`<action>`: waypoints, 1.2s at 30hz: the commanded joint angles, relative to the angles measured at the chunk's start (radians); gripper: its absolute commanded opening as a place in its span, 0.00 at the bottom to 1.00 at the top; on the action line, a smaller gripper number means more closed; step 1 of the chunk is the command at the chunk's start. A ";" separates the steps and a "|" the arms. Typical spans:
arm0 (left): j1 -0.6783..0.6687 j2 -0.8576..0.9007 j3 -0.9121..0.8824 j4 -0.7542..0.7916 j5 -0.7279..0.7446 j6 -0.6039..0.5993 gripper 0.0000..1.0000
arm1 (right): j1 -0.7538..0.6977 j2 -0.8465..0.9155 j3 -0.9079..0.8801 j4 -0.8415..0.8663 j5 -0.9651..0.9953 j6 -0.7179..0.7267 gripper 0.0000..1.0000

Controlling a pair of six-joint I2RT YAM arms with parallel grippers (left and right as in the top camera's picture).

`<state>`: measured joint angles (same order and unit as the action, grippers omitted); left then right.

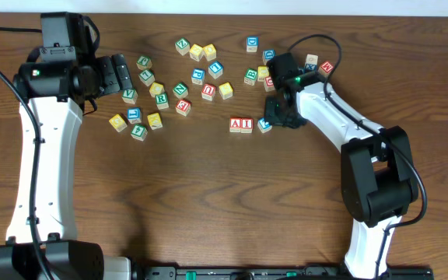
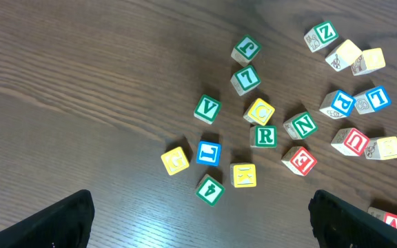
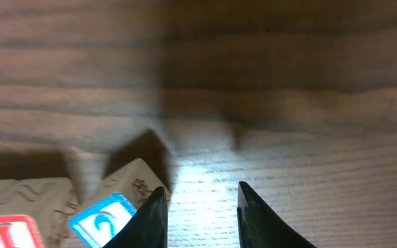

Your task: Spell out AI2

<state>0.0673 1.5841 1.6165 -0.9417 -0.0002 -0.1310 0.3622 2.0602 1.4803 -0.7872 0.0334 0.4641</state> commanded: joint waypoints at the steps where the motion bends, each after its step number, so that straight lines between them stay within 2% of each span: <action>1: 0.002 -0.001 0.016 -0.002 -0.011 -0.006 0.98 | -0.001 0.004 -0.019 0.002 -0.003 0.023 0.26; 21: 0.002 -0.001 0.016 -0.003 -0.011 -0.006 0.98 | 0.000 0.004 -0.019 -0.047 -0.146 0.037 0.25; 36: 0.002 -0.001 0.016 -0.003 -0.011 -0.006 0.98 | 0.002 0.004 -0.019 0.001 -0.152 0.059 0.26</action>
<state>0.0673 1.5841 1.6165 -0.9417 0.0002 -0.1310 0.3622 2.0602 1.4666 -0.7948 -0.1127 0.5087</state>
